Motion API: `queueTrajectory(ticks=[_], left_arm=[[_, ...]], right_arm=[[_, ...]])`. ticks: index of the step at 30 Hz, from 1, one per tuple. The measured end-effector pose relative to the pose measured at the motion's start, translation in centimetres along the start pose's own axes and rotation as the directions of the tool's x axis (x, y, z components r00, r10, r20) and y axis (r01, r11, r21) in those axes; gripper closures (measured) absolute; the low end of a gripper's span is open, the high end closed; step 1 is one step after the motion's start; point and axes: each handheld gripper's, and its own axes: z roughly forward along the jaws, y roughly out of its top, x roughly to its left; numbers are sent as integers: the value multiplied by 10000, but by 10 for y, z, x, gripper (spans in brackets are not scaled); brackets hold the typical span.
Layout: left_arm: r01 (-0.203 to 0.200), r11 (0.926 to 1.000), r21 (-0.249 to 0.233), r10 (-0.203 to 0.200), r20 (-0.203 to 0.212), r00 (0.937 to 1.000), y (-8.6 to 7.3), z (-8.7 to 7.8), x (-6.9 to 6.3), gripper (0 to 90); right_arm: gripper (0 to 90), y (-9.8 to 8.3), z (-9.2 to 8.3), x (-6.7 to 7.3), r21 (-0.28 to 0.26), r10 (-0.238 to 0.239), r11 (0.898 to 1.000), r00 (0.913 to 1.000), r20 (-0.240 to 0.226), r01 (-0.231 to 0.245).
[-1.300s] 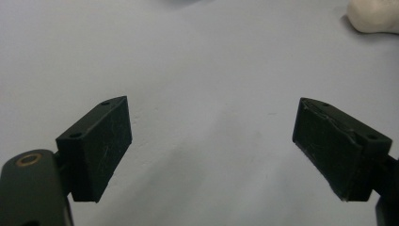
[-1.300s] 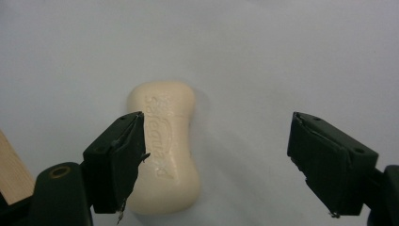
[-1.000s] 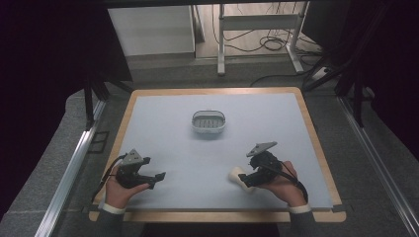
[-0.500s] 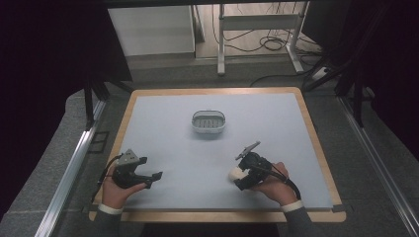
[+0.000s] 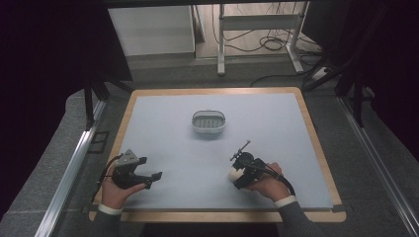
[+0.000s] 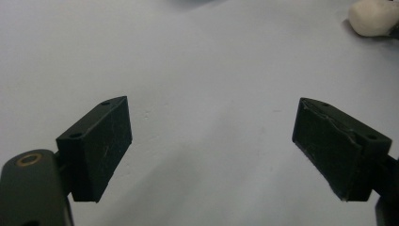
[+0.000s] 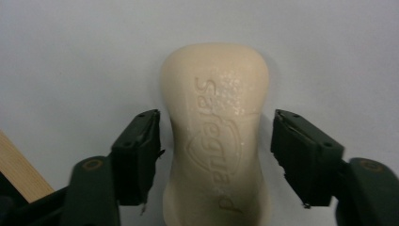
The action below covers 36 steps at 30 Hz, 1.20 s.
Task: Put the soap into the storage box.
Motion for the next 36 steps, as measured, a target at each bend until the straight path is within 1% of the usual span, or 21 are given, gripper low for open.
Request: queueTrajectory(ticks=[1, 2, 7, 9, 11, 12, 14, 19, 21, 24, 25, 26, 27, 29, 30, 36], left_arm=[[17, 10000, -37, -17, -10, 10000, 0, -1, 0, 129], [20, 10000, -49, -20, -17, 10000, 0, -1, 0, 129], [21, 10000, -18, -20, 33, 10000, 0, 0, 0, 129], [24, 10000, -21, -24, 46, 10000, 0, 0, 0, 129], [20, 10000, -14, -20, 39, 10000, 0, 0, 0, 130], [17, 10000, -29, -16, 24, 10000, 0, 0, 0, 129], [17, 10000, -53, -17, -8, 10000, 0, -1, 1, 130], [1, 10000, -36, -1, -33, 10000, 0, -2, 1, 130], [2, 10000, -33, -2, -34, 10000, 0, -2, 1, 130], [12, 10000, -50, -13, -31, 10000, 0, -2, 1, 130], [10, 10000, -49, -11, -26, 10000, 0, -2, 1, 130], [3, 10000, -44, -3, -30, 10000, 0, -2, 1, 130], [-21, 10000, -16, 21, -65, 10000, 0, -2, 2, 129], [-36, 10000, -9, 36, -62, 10000, 0, -2, 2, 129], [-49, 10000, 6, 49, -60, 10000, 0, -1, 2, 129], [-44, 10000, 33, 44, -24, 10000, 0, -1, 1, 130]], right_arm=[[442, 1, 1, -1, 45, -16, 10000, 10000, -11, 16], [465, 1, 1, -1, 97, 33, 9999, 9999, -119, -32], [486, 2, 3, -1, 359, 155, 9992, 9997, -169, -149], [490, 3, 3, -1, 504, 91, 9987, 9998, -176, -82], [491, 4, 3, -1, 530, 80, 9986, 9998, -168, -71], [493, 5, 2, -2, 660, 89, 9978, 9997, -217, -75], [494, 5, 2, -2, 655, 73, 9978, 9997, -213, -59], [496, 5, 2, -3, 584, 82, 9983, 9997, -249, -67], [496, 5, 0, -4, 476, -5, 9989, 9997, -235, 16], [496, 6, -3, -5, 370, 24, 9993, 9997, -239, -15], [497, 7, -9, -6, 236, 38, 9997, 9996, -276, -32], [497, 7, -9, -6, 236, 38, 9997, 9996, -276, -32], [497, 8, -12, -8, 137, -52, 9999, 9996, -281, 56], [497, 8, -14, -8, 194, -29, 9998, 9995, -311, 35], [497, 10, -17, -10, 118, -52, 9999, 9994, -340, 56], [496, 14, -24, -14, -144, -54, 9999, 9994, -340, 49]])
